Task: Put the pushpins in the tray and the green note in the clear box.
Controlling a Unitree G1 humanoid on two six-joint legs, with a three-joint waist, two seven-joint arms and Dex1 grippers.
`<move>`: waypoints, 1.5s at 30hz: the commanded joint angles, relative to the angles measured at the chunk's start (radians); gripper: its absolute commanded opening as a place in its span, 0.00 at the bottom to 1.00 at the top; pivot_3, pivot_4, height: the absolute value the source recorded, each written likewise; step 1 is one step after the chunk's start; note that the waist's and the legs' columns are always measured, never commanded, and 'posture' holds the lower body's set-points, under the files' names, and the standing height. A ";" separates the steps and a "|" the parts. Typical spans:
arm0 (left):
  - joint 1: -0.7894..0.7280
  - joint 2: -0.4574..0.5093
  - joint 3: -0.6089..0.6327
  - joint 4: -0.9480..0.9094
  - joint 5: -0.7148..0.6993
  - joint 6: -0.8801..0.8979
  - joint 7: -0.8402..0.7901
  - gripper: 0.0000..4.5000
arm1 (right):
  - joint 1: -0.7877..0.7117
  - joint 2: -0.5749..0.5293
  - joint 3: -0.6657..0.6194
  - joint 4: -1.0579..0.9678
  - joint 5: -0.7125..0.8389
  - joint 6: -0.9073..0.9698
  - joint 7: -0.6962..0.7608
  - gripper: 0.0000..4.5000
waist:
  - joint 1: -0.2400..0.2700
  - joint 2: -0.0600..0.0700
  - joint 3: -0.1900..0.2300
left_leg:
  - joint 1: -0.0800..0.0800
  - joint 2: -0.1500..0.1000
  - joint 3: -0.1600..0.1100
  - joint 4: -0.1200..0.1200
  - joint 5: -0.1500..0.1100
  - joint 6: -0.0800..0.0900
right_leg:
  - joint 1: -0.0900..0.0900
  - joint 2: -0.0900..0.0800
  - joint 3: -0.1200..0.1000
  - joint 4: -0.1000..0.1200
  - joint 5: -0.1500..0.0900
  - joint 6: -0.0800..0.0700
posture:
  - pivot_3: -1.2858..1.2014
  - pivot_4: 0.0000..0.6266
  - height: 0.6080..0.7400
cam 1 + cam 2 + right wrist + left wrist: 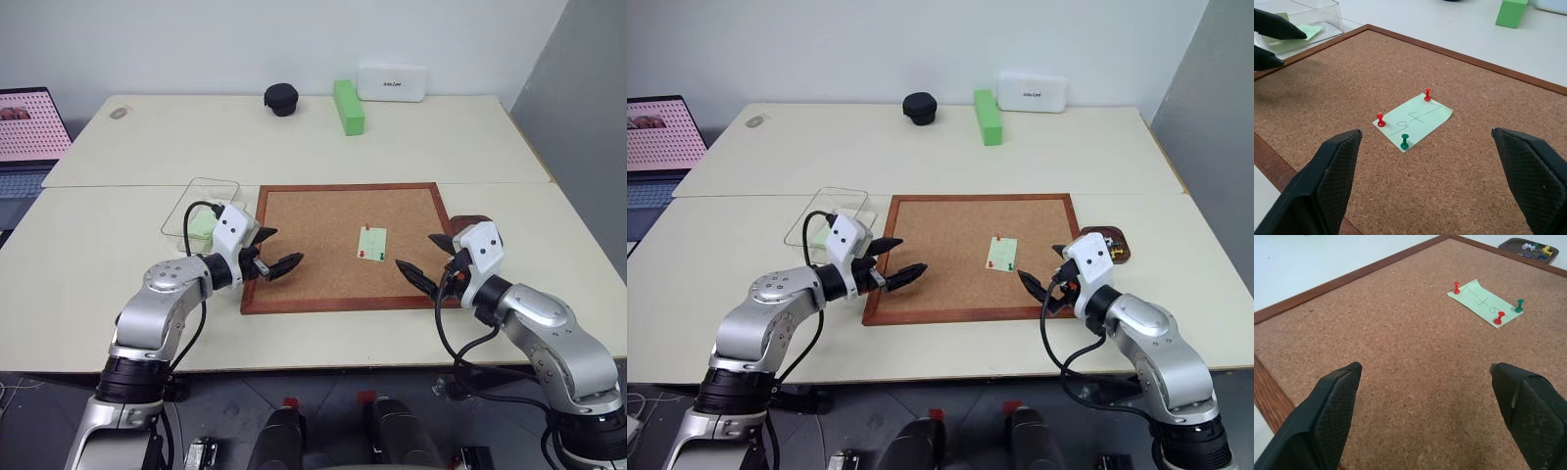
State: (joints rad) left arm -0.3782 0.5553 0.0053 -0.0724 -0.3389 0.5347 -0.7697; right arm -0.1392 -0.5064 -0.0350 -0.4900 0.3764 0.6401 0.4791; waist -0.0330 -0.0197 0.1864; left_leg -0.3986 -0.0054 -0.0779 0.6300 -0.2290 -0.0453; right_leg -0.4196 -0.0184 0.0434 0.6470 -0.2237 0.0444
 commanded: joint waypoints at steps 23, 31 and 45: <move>-0.032 0.003 0.021 -0.011 -0.021 -0.018 -0.020 0.99 | -0.017 -0.020 -0.048 -0.007 -0.018 -0.044 0.005 1.00 | 0.000 0.000 0.000 | 0.000 0.000 0.000 0.000 0.000 0.000 | 0.000 0.000 0.000 0.000 0.000 0.000 | 0.52 0.24 1.00; -0.050 -0.015 0.021 0.002 -0.032 0.002 -0.023 0.99 | -0.033 -0.012 -0.043 0.009 -0.019 -0.047 0.002 1.00 | 0.000 0.000 0.000 | 0.000 0.000 0.000 0.000 0.000 0.000 | 0.000 0.000 0.000 0.001 0.000 0.000 | 0.52 0.24 1.00; -0.120 -0.156 -0.048 0.156 0.025 -0.108 -0.008 0.46 | -0.141 0.038 0.037 0.165 -0.078 -0.101 0.002 1.00 | 0.000 0.000 0.000 | 0.001 0.000 0.000 0.002 0.000 0.000 | 0.001 0.000 0.000 0.001 0.001 0.000 | 0.52 0.24 1.00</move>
State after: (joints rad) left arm -0.4739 0.4008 -0.0436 0.0742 -0.3268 0.4682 -0.7766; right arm -0.2565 -0.4702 0.0052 -0.3317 0.3080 0.5722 0.4799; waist -0.0329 -0.0198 0.1864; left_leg -0.3983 -0.0058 -0.0777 0.6318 -0.2289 -0.0453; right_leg -0.4191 -0.0183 0.0436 0.6484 -0.2231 0.0449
